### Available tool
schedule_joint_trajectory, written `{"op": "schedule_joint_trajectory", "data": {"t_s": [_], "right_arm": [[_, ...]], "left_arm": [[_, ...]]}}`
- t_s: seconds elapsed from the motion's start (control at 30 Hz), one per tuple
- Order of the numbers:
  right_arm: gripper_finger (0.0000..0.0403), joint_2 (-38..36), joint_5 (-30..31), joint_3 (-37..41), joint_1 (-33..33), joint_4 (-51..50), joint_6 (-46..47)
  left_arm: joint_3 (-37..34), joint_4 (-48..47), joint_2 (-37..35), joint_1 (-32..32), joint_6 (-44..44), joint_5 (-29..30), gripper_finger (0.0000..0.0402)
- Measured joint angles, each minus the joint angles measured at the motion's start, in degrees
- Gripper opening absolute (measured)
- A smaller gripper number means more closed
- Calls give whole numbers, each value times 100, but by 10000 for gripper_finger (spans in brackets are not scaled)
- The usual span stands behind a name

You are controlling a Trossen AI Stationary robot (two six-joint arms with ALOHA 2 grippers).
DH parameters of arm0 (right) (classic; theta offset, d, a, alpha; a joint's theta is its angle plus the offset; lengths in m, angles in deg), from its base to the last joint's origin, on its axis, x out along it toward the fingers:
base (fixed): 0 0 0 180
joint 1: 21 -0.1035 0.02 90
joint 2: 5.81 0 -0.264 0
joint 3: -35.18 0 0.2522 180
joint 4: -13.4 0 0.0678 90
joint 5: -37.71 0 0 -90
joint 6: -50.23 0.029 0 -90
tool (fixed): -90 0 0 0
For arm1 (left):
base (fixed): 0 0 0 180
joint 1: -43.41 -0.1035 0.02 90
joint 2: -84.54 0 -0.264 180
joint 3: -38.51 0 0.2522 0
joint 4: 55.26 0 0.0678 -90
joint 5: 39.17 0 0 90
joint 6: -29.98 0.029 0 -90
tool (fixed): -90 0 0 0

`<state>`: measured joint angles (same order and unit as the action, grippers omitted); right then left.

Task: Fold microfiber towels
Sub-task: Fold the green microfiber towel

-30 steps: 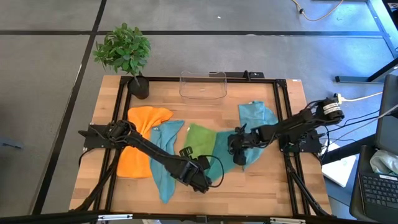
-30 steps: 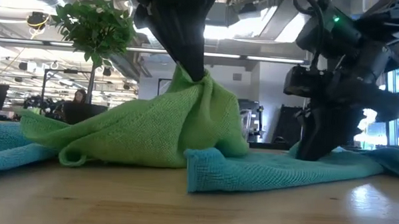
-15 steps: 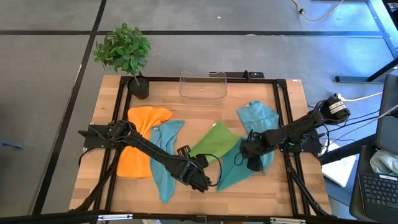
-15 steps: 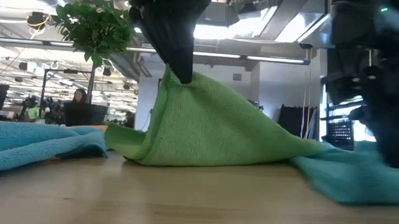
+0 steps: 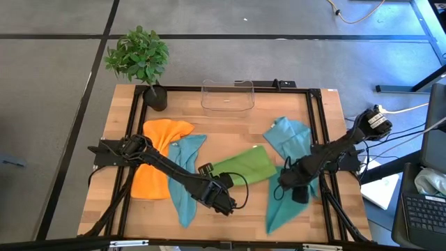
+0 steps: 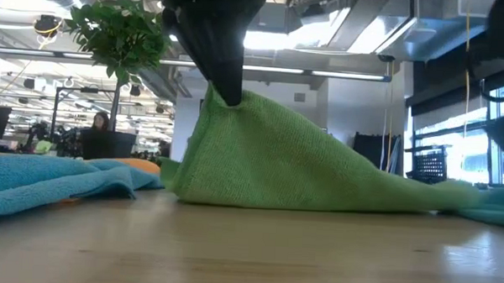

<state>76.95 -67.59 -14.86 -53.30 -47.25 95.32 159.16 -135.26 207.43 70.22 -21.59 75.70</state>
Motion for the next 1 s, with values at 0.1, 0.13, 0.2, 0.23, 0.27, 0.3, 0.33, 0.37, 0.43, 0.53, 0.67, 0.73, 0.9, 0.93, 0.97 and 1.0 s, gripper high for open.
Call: {"op": "schedule_joint_trajectory", "data": {"t_s": [0.1, 0.13, 0.2, 0.23, 0.27, 0.3, 0.33, 0.37, 0.43, 0.53, 0.67, 0.73, 0.9, 0.93, 0.97, 1.0], "right_arm": [[142, 0, -282, 0, -169, -480, 307], [142, 0, -369, 0, -224, -654, 372], [142, -4, -454, 0, -311, -1025, 486], [142, -4, -457, -1, -343, -1179, 548], [142, -4, -459, -8, -371, -1331, 570], [142, -4, -455, -32, -403, -1485, 570], [142, -4, -447, -85, -428, -1640, 570], [142, -6, -421, -152, -455, -1776, 565], [142, -8, -313, -337, -501, -2124, 548], [142, -11, -17, -710, -562, -2651, 481], [142, -23, 600, -1388, -642, -3125, 407], [142, -26, 1046, -1777, -677, -3096, 382], [142, -35, 3094, -2517, -833, -2309, 211], [142, -37, 3457, -2576, -865, -2140, 121], [142, -37, 3662, -2603, -883, -2018, 43], [142, -37, 3780, -2610, -887, -1974, -51]], "left_arm": [[-2, 19, 0, 32, -54, -57, 5], [-2, 51, 0, 57, -54, -57, 5], [-2, 98, 0, 116, -54, -62, 2], [-2, 118, 0, 149, -54, -68, 2], [-2, 146, 0, 185, -54, -71, 1], [-2, 177, 0, 226, -54, -71, 2], [-2, 214, 0, 266, -55, -71, 3], [-2, 264, 0, 306, -54, -71, 4], [-2, 460, 21, 378, -54, -37, 5], [-5, 725, 95, 474, -39, 9, 2], [-5, 953, 333, 475, -41, 27, 3], [-6, 1145, 471, 432, -37, -11, 4], [-4, 1435, 726, 273, 279, -475, 1], [-6, 1427, 754, 236, 333, -606, 2], [-6, 1451, 779, 210, 359, -712, 3], [-6, 1458, 789, 195, 369, -768, 3]]}}
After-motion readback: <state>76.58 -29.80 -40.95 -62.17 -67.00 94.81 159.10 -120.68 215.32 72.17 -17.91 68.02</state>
